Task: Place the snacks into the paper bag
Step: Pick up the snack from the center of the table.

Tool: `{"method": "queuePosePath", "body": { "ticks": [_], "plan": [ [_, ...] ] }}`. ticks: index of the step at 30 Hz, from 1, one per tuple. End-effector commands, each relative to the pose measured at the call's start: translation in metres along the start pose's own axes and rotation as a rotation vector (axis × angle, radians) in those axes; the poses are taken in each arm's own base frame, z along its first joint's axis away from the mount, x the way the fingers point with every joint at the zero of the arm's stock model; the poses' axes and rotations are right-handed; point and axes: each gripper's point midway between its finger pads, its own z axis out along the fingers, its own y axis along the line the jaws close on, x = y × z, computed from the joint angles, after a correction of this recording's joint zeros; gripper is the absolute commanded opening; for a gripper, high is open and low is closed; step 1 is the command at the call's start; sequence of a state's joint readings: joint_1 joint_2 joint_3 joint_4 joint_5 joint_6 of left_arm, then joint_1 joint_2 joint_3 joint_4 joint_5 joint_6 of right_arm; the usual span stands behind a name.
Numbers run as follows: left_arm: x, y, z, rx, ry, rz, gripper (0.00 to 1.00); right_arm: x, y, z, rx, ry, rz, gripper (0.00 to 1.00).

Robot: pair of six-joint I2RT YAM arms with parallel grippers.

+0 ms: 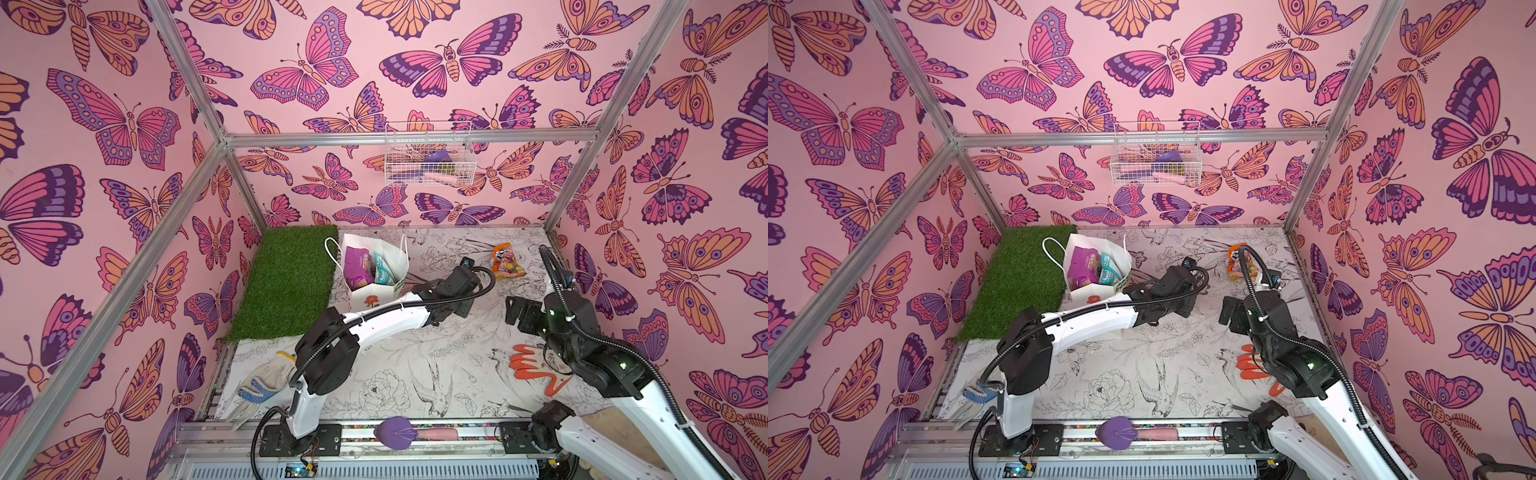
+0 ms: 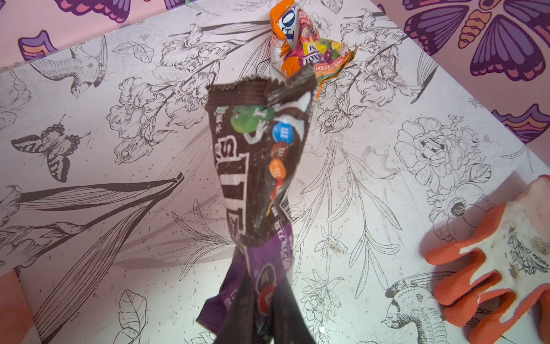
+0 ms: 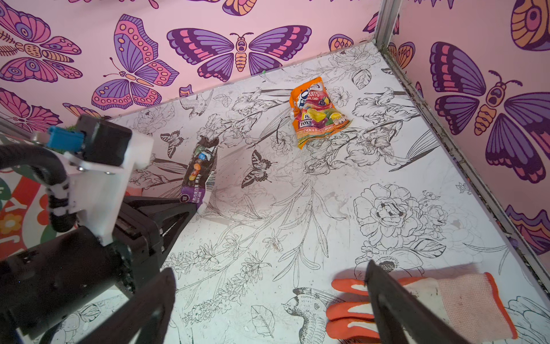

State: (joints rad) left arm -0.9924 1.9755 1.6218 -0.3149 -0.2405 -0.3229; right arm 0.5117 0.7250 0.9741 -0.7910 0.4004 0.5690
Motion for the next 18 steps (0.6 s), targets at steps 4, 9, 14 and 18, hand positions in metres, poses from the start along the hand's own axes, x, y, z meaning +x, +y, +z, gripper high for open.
{"method": "queuePosePath", "body": {
  "ticks": [4,9,14,18],
  "plan": [
    [-0.025,-0.003,-0.033,-0.001,-0.088,0.016,0.13,0.003,-0.008,-0.001,0.029,0.001,0.010,0.99],
    [-0.036,-0.006,-0.050,0.008,-0.132,0.023,0.13,0.003,-0.007,-0.001,0.026,0.004,0.011,0.99],
    [-0.047,-0.007,-0.067,0.013,-0.173,0.031,0.12,0.004,-0.006,0.000,0.021,0.009,0.013,0.99],
    [-0.053,-0.008,-0.079,0.017,-0.201,0.038,0.12,0.004,-0.004,0.001,0.013,0.013,0.016,0.99]
  ]
}}
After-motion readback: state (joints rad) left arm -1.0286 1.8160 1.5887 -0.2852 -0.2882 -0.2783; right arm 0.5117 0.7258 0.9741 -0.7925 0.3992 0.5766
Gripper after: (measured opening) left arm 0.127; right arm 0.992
